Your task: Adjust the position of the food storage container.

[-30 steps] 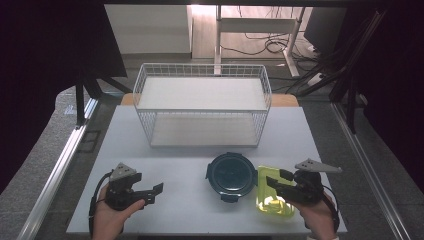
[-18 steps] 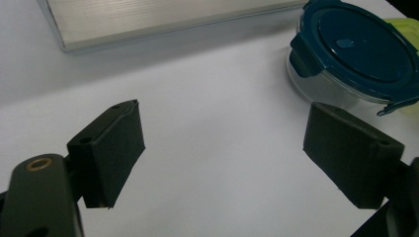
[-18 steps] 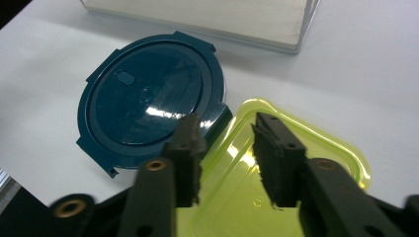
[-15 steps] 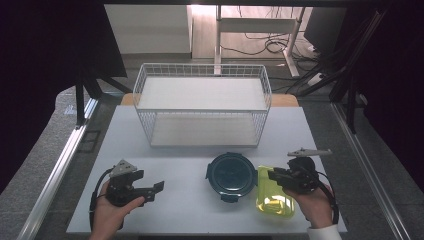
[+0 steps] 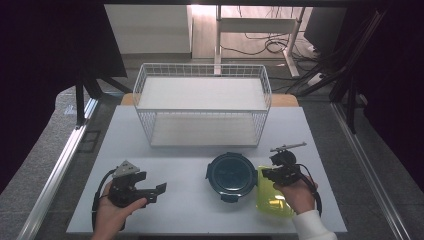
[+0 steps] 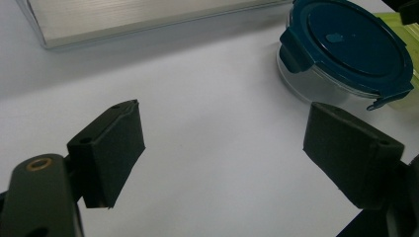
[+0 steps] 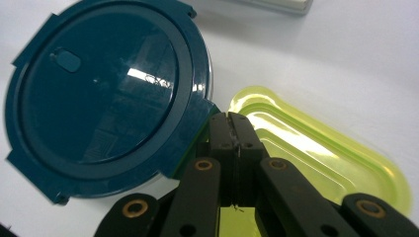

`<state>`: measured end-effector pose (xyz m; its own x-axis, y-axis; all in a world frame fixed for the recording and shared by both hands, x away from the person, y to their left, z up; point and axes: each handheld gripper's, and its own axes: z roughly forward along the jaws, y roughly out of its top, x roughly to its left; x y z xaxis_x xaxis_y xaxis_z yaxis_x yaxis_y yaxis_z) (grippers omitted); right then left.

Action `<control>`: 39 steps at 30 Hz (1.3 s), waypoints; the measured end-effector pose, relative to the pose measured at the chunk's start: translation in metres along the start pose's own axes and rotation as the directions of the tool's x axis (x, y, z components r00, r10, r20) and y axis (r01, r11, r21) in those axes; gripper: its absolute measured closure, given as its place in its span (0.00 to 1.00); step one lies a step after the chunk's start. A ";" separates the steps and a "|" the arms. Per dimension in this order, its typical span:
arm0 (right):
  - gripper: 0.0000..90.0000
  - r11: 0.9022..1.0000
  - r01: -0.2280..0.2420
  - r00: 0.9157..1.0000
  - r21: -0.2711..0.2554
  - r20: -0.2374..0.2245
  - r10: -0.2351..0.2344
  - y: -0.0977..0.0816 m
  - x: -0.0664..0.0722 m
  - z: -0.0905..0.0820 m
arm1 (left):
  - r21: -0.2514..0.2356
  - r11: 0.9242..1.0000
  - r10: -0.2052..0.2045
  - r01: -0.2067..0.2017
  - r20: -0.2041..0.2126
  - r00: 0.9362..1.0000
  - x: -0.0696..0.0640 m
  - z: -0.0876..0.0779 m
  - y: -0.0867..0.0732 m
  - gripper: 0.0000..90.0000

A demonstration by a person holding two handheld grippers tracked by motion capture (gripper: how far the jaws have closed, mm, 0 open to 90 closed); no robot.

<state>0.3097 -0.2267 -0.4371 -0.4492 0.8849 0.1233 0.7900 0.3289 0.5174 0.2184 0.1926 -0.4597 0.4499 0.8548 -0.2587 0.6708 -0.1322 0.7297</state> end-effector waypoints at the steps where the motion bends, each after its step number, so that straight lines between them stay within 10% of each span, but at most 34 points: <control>1: 0.99 1.000 -0.002 1.000 0.003 0.005 0.002 0.000 0.000 0.003 | 0.000 1.000 -0.003 0.003 -0.001 1.000 0.001 0.000 0.000 0.17; 39: 0.99 1.000 -0.024 0.998 0.008 0.057 0.023 0.005 0.015 0.019 | 0.027 1.000 0.013 -0.012 -0.008 1.000 -0.004 0.005 -0.001 0.17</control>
<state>0.3146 -0.2060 -0.4488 -0.4063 0.9096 0.0868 0.8038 0.3107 0.5073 0.2188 0.1869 -0.4628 0.4538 0.8569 -0.2447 0.6808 -0.1562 0.7156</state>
